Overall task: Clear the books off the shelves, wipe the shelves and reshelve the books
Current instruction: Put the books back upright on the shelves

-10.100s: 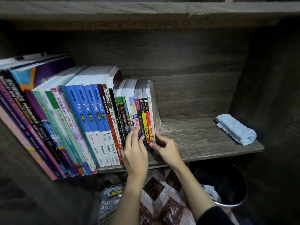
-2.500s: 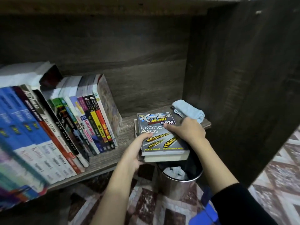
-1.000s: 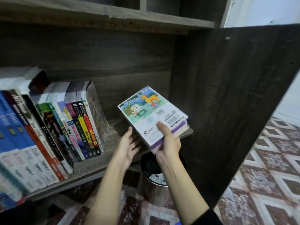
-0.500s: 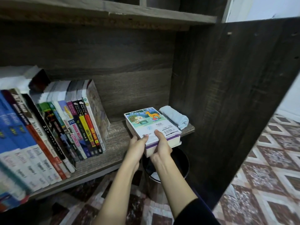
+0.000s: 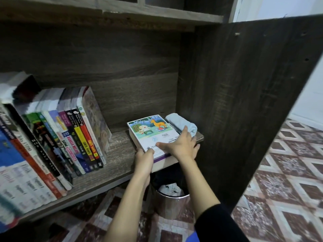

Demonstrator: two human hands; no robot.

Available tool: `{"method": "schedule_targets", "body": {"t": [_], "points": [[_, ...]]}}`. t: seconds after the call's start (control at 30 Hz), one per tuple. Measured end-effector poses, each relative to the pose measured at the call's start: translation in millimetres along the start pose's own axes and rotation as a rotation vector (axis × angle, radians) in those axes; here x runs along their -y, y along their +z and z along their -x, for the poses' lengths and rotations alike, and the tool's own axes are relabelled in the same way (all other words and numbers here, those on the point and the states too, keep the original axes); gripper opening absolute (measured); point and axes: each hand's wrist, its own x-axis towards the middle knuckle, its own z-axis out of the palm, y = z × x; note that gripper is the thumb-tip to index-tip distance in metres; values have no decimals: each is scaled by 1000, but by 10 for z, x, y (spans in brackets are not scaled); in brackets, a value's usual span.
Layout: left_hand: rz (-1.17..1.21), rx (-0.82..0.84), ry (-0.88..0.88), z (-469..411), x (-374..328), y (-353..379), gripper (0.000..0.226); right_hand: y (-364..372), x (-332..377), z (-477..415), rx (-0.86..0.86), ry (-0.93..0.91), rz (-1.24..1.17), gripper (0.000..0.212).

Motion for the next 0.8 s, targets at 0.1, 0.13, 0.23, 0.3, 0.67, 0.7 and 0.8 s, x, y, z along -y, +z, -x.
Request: {"method": "schedule_targets", "body": {"t": [0.1, 0.13, 0.23, 0.3, 0.67, 0.7, 0.8], "points": [[-22, -9, 2, 18, -21, 19, 33, -45, 60, -161, 173, 39, -64, 113], [-31, -16, 8, 17, -22, 28, 33, -31, 68, -178, 182, 44, -73, 114], [-61, -25, 31, 13, -24, 71, 33, -7, 70, -234, 162, 41, -75, 105], [-76, -20, 37, 5, -22, 92, 33, -13, 66, -270, 141, 52, -63, 97], [-182, 6, 117, -22, 15, 10, 56, -80, 193, -101, -155, -103, -16, 75], [-194, 8, 130, -30, 19, -8, 52, -90, 202, -101, -174, -102, -108, 59], [-226, 28, 143, 22, -89, -79, 46, -144, 241, -57, -222, -73, -399, 36]]}}
